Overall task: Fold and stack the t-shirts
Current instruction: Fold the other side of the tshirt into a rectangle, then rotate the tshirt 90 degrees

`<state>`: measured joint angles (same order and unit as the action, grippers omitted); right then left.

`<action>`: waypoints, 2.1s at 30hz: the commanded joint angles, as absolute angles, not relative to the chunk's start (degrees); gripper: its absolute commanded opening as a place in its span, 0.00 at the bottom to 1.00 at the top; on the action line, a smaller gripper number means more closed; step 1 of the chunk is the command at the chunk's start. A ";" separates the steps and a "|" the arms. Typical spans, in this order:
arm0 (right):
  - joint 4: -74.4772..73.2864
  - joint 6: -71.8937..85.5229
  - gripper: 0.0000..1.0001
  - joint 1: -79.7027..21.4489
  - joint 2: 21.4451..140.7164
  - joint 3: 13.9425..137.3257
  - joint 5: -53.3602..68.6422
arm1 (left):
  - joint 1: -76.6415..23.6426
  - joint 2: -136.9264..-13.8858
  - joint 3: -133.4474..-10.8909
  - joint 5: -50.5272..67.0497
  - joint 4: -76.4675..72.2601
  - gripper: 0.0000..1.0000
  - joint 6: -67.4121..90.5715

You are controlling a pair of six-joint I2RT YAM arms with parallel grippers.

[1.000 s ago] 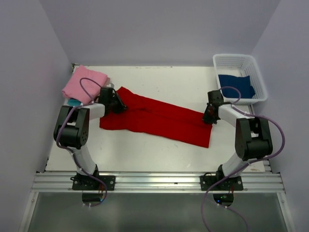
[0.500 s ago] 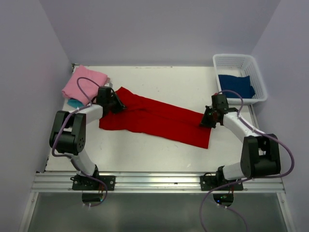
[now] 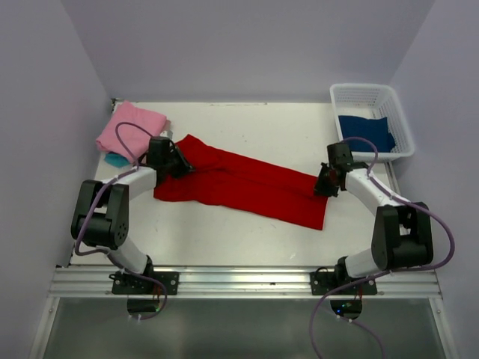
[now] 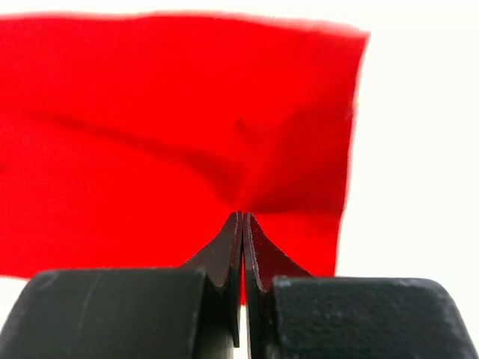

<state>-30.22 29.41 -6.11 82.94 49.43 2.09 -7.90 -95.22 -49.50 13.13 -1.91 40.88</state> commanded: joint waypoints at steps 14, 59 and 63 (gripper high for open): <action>-28.13 31.73 0.00 -6.24 98.43 63.20 -5.02 | -8.17 -85.43 -44.39 13.54 1.83 0.00 39.20; -29.45 43.50 0.00 -29.43 75.41 31.20 5.62 | -8.09 -148.18 -101.67 44.90 -12.91 0.00 53.60; -28.04 45.26 0.00 -31.99 74.79 30.59 6.86 | -8.35 -151.87 -105.99 47.11 -15.37 0.00 56.60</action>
